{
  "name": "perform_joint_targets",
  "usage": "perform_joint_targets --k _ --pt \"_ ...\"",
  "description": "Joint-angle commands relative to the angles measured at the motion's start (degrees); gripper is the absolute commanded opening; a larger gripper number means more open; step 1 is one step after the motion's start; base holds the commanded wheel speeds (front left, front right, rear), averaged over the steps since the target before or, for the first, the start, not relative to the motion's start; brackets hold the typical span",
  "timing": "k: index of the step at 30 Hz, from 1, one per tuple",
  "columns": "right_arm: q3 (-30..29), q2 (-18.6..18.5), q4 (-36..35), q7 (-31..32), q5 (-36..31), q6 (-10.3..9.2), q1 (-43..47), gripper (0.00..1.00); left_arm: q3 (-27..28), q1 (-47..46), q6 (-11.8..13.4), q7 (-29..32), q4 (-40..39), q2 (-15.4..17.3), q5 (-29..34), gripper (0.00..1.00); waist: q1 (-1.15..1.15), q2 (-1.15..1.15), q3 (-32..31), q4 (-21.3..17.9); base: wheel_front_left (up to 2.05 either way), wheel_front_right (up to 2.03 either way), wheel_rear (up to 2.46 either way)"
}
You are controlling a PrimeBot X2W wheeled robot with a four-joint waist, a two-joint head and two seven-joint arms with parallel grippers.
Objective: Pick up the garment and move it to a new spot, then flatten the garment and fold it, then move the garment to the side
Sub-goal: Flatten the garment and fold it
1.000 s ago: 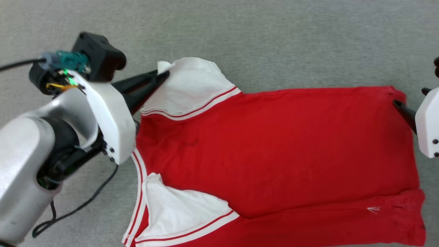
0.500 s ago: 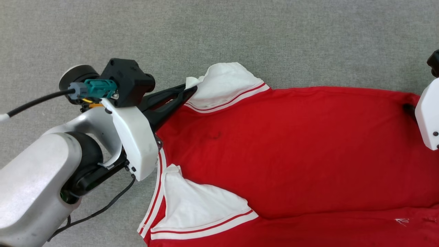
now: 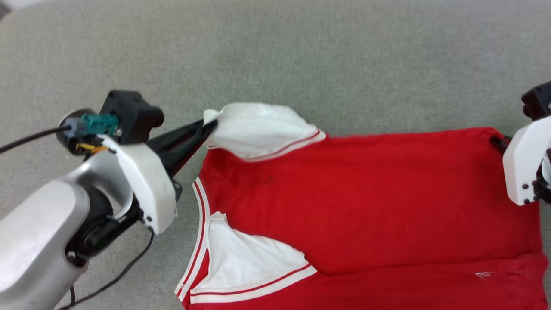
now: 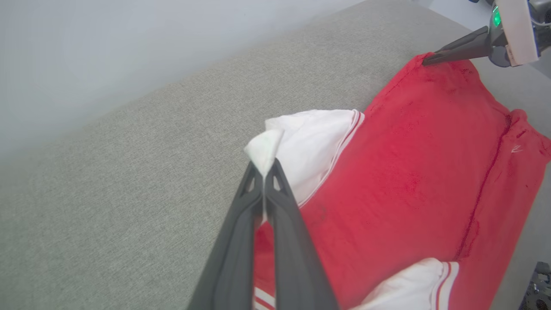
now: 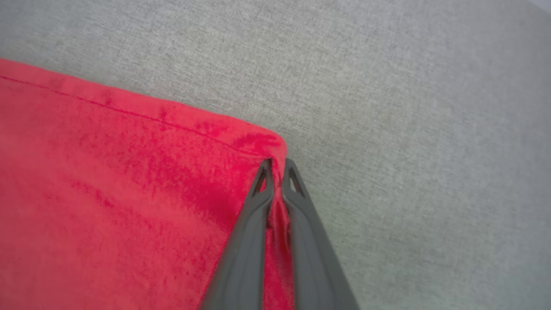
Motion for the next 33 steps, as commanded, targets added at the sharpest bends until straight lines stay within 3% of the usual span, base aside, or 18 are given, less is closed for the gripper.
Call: perform_joint_targets --k 1,11,19,24,33 --pt "-0.8 0.0 -0.7 -0.8 0.5 -0.06 1.3 0.00 0.4 1.4 0.4 -0.5 -0.2 0.5 -0.4 0.00 0.00 0.00 -2.3 -0.7 0.00 0.00 0.00" --pt "-7.8 2.2 -8.9 -4.5 0.7 -0.05 14.9 0.00 -0.3 13.5 4.4 -2.4 -4.7 5.1 -3.1 0.00 0.00 0.00 -9.0 -1.0 0.00 0.00 0.00" --pt "-9.3 1.9 -15.0 -5.1 1.1 -0.05 27.3 0.00 -3.5 22.1 6.2 -2.3 -6.1 7.5 -3.8 0.00 0.00 0.00 -10.3 -0.6 0.00 0.00 0.00" --pt "-7.8 -0.2 -15.9 -4.8 1.4 -0.05 32.5 0.00 -6.0 25.5 6.4 -1.3 -4.2 5.6 -6.0 0.00 0.00 0.00 -10.1 -0.5 0.00 0.00 0.00" --pt "-2.4 -5.0 -14.8 -6.8 -1.6 -0.06 34.9 0.00 -10.6 26.6 4.7 -1.4 3.6 3.2 -2.3 0.00 0.00 0.00 -10.2 -1.3 0.00 0.00 0.00"
